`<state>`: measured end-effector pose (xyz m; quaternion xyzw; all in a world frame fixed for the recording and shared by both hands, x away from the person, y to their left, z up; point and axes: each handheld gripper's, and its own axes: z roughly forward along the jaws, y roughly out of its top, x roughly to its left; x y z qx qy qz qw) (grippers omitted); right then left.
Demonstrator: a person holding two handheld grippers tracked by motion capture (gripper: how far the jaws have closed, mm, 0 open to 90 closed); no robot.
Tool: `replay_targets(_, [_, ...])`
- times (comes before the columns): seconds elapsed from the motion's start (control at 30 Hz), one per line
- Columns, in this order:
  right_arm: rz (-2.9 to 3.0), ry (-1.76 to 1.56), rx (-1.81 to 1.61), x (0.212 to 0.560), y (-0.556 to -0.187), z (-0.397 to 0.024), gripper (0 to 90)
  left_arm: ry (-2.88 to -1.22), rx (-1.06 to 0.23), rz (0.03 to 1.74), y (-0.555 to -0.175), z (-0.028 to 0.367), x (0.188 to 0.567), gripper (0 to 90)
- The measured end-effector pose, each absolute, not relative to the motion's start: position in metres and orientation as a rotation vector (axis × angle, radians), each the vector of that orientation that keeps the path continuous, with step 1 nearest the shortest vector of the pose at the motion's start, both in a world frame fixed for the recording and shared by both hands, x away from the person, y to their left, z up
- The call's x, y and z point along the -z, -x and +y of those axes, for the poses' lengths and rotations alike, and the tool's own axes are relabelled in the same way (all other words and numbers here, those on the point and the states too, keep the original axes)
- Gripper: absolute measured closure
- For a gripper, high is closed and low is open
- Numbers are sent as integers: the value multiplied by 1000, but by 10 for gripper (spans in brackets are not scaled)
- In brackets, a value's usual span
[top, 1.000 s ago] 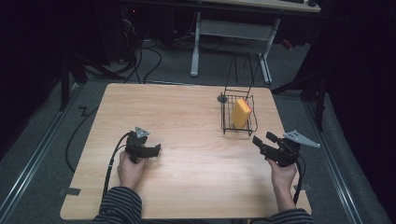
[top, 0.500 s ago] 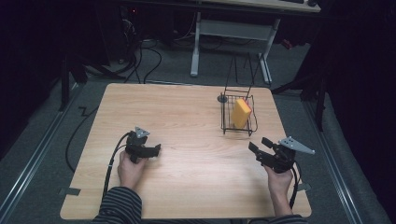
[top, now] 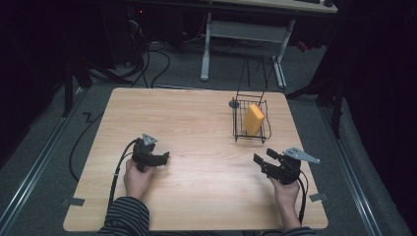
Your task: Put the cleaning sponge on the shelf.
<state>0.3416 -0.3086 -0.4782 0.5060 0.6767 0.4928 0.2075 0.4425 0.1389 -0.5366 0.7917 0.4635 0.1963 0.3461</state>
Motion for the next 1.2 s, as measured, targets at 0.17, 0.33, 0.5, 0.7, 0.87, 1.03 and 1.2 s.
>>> replay_targets(0.17, [1917,-1406,-1356,485,-345,-299,335,-2055,-510,1202,-443,139,537,173])
replay_targets(0.33, [1938,-1398,-1331,488,-347,-295,337,-2055,-510,1203,-443,139,537,173])
replay_targets(0.5, [1984,-1398,-1272,497,-354,-287,339,-2055,-510,1202,-443,139,537,173])
replay_targets(0.7, [2017,-1418,-1217,505,-360,-282,340,-2056,-510,1202,-443,139,537,173])
replay_targets(0.87, [2067,-1437,-1136,514,-366,-278,341,-2056,-510,1202,-443,139,537,173])
replay_targets(1.03, [2115,-1437,-1045,523,-369,-274,341,-2056,-510,1202,-443,139,537,173])
replay_targets(1.2, [2131,-1460,-972,529,-372,-272,343,-2056,-510,1202,-443,139,537,173])
